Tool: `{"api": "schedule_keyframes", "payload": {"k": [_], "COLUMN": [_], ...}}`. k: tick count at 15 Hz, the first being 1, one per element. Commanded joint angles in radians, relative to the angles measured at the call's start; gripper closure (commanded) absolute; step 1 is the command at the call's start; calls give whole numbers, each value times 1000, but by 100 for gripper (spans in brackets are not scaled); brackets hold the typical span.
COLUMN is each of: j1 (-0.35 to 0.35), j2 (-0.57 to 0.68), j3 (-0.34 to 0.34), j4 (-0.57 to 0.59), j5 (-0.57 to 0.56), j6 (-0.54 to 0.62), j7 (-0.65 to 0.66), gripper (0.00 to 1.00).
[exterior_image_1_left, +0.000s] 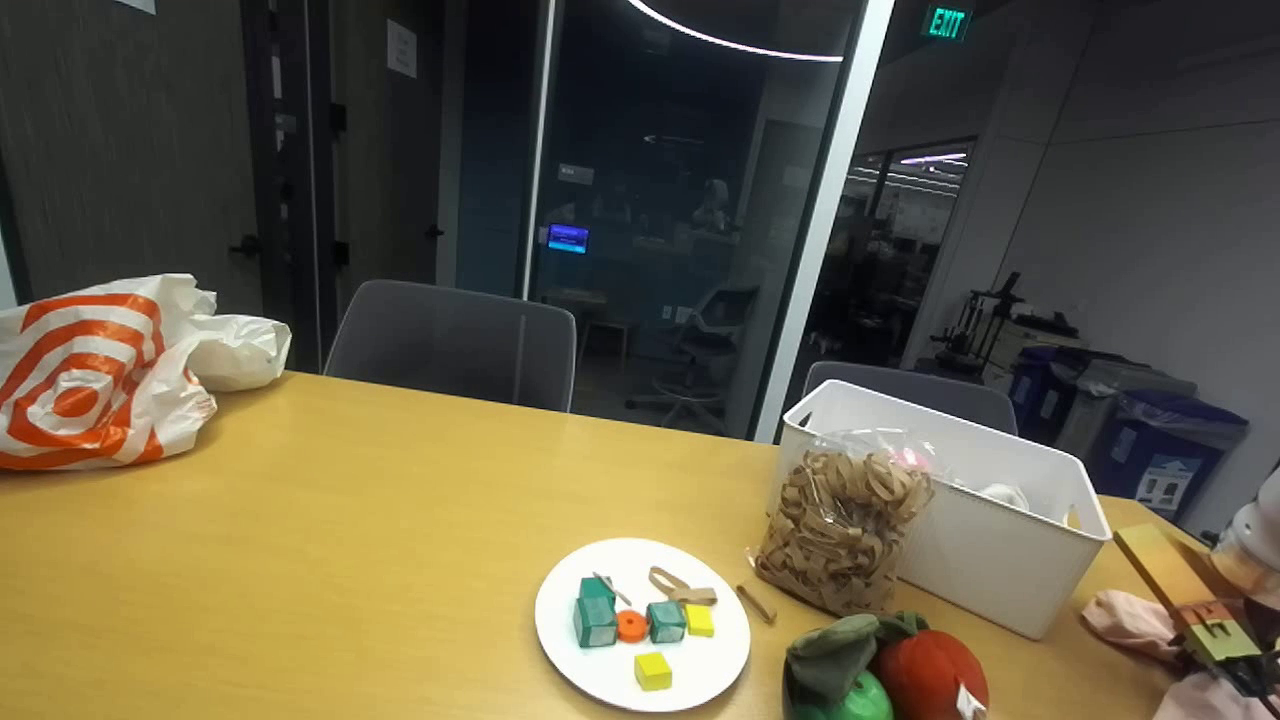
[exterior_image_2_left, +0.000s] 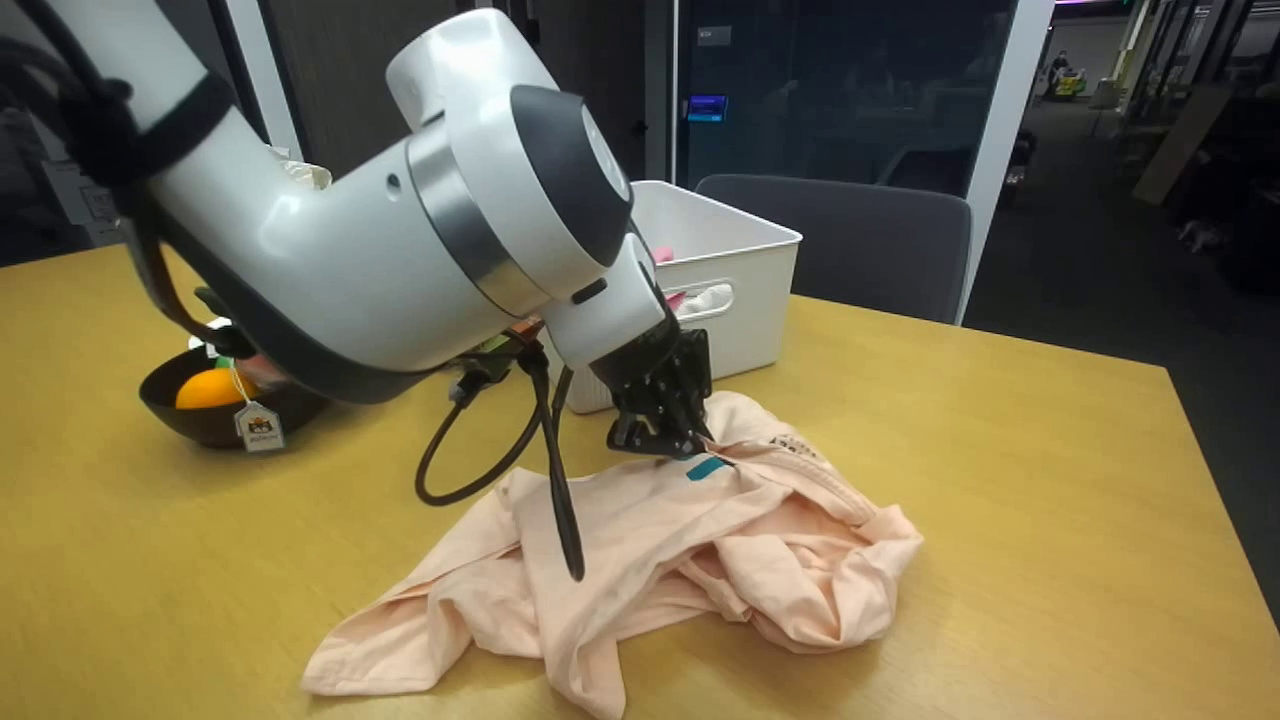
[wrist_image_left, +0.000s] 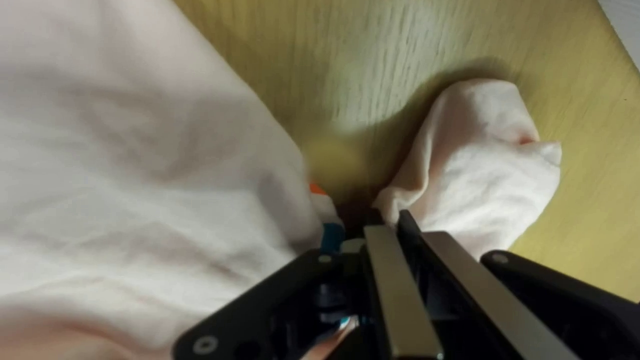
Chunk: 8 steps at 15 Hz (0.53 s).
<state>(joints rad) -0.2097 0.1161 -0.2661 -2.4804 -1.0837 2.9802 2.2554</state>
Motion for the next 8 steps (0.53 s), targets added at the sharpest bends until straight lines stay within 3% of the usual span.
{"api": "schedule_keyframes", "payload": {"k": [1, 8], "j1": [7, 41], "j2": [-29, -23], "j3": [-14, 16], "j4": [9, 97], "j5": [-77, -183], "j6": [5, -85], "j7": [41, 33], "gripper": [87, 86]}}
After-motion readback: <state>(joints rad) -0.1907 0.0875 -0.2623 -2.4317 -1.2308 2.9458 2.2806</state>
